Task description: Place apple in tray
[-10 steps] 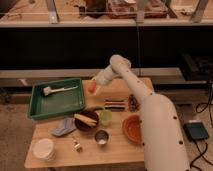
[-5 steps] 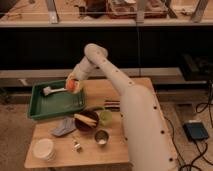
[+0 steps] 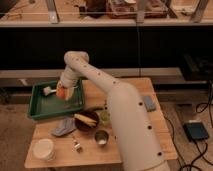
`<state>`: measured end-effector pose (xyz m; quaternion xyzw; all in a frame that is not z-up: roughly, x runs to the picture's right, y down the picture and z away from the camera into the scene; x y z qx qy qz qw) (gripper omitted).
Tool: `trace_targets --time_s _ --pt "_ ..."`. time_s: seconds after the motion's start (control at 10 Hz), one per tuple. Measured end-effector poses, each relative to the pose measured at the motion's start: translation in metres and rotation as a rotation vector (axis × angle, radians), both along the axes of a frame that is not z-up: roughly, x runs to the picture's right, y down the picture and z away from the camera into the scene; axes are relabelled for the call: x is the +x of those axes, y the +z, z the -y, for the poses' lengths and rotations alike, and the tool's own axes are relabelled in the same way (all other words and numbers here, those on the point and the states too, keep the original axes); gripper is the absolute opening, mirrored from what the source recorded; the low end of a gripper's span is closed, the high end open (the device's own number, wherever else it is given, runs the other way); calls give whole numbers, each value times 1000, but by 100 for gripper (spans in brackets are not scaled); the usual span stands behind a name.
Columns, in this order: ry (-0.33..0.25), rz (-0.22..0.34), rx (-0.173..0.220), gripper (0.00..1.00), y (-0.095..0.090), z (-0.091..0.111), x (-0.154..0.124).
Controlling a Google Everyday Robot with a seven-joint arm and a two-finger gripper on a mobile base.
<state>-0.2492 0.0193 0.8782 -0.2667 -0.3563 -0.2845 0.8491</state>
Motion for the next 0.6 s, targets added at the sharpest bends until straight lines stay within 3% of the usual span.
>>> trace_targets --time_s 0.3,0.4,0.6 --pt "-15 -78 103 80 10 -8 40" --pt "-16 -83 121 80 9 -6 48" --pt "-6 -40 115 80 -3 1 46"
